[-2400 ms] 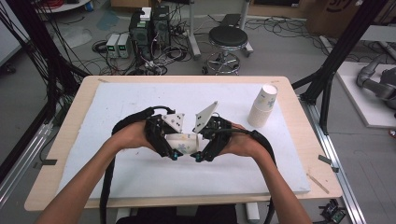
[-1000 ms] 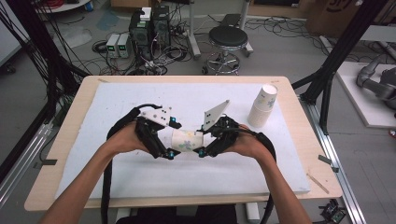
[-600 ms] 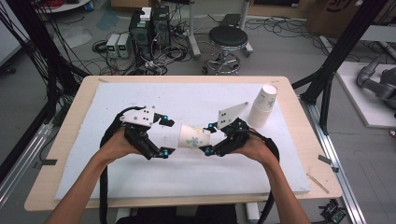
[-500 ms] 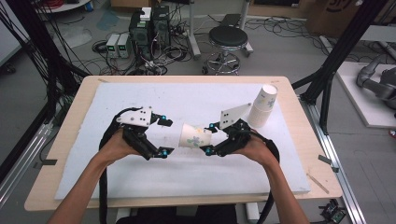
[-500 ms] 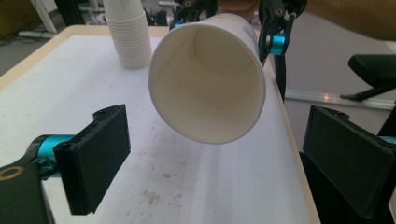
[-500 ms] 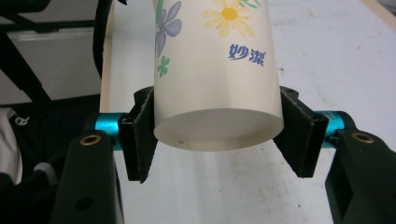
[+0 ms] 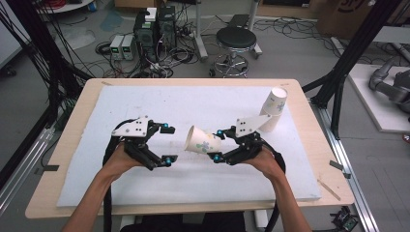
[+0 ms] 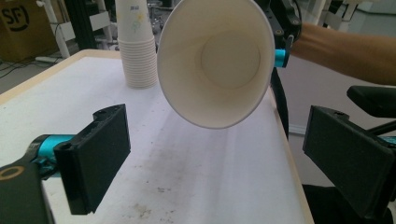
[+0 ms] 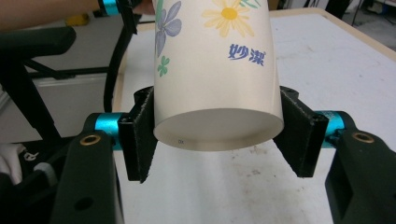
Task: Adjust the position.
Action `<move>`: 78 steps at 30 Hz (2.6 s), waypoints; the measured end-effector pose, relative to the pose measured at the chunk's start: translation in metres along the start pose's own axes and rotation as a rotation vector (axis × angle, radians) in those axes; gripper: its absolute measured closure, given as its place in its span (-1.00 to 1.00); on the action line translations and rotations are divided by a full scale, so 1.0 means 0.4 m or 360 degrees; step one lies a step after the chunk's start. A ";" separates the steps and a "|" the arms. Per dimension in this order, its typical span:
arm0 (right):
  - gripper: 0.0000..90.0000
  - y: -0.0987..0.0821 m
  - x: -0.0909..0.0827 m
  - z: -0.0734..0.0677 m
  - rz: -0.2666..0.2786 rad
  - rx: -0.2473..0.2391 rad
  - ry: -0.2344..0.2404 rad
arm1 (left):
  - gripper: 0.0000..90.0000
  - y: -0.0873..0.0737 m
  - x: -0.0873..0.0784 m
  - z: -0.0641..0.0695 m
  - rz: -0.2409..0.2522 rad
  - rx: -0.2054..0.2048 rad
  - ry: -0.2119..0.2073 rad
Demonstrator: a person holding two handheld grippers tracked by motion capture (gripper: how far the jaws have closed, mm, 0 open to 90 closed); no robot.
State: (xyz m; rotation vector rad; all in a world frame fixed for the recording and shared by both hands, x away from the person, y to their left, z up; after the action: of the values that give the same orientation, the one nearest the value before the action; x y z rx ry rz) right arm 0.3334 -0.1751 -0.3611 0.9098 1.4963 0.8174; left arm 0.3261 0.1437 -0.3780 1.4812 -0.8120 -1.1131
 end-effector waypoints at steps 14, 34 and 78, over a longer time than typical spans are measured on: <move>-0.17 -0.028 0.018 0.003 0.0144 -0.0053 0.0068 | -0.83 -0.041 0.018 0.006 0.0109 -0.0074 -0.0027; -0.17 -0.029 0.036 0.003 0.0192 -0.0076 0.0130 | -0.83 0.006 0.099 0.030 0.0200 -0.0052 -0.0137; -0.70 -0.026 0.054 -0.008 0.0175 -0.0080 0.0121 | -0.26 0.019 0.118 0.035 0.0176 0.0013 -0.0211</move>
State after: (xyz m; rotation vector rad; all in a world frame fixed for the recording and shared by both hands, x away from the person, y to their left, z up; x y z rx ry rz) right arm 0.3282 -0.1606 -0.3796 0.9389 1.4943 0.9754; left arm 0.3292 0.0940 -0.3808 1.3634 -0.9796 -1.1344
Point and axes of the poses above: each handheld gripper's, and its own axes: x roughly forward along the jaws, y roughly out of its top, z roughly to its right, the point moved 1 cm from there along x, roughly forward along the jaws, and after that the axes turned 10 degrees about y, right-handed, at the moved point
